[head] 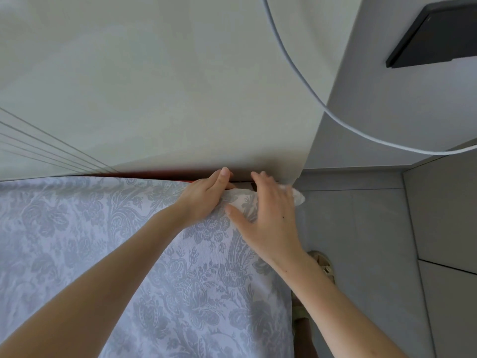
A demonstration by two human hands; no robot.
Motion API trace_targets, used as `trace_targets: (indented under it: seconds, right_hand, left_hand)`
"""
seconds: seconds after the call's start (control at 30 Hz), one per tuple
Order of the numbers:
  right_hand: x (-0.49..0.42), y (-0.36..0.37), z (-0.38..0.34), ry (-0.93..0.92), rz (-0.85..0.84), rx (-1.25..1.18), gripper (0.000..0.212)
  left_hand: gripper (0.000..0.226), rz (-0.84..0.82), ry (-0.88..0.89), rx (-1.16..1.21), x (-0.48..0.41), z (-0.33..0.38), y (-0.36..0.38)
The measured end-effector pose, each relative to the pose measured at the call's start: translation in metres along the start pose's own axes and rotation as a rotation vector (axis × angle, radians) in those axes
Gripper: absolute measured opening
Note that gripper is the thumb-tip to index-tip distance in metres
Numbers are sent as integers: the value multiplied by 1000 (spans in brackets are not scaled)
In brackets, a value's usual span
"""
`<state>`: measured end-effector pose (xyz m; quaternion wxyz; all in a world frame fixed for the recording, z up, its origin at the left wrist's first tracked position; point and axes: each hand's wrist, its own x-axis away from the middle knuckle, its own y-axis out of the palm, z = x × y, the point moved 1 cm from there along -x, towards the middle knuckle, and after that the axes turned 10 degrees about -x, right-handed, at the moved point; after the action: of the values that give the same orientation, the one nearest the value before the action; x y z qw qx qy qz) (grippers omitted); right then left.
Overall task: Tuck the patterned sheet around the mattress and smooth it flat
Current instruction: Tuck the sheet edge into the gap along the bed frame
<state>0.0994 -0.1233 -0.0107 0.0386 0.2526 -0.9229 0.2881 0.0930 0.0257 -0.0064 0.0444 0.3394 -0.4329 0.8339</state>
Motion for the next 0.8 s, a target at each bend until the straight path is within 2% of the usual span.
trace_targets:
  seconds: [0.07,0.13,0.17,0.23,0.3,0.5,0.57,0.63,0.7,0.73,0.8]
  right_hand:
    - [23,-3,3,-67,252,-7,62]
    - [48,-2,7,-17,350,-139,58]
    - [56,0,6,55,304,-250,61]
    - [56,6,3,189,97,-546,62]
    - [40,14,5,215,-42,-715,55]
    - [-1,21,12,294,-160,-721,54]
    - [-4,19,13,332,-144,-758,64]
    - [-5,20,13,380,-116,-778,82]
    - [-7,20,12,404,-119,-771,92]
    - [-8,19,12,407,-130,-775,94]
    - [-9,17,13,402,-158,-800,92]
  left_hand:
    - [53,14,-2,-17,1,1,0]
    - [53,29,2,-10,1,-1,1]
    - [53,35,3,-5,2,-3,1]
    - [54,44,11,11,5,-4,0]
    - [54,63,22,13,9,-5,-1]
    - [51,116,36,111,12,-13,-2]
    - [55,155,25,210,12,-15,-5]
    - [56,288,51,167,12,-16,-12]
    - [53,389,184,76,15,-7,-19]
    - [56,356,289,81,14,1,-19]
    - [62,174,461,42,12,21,-14]
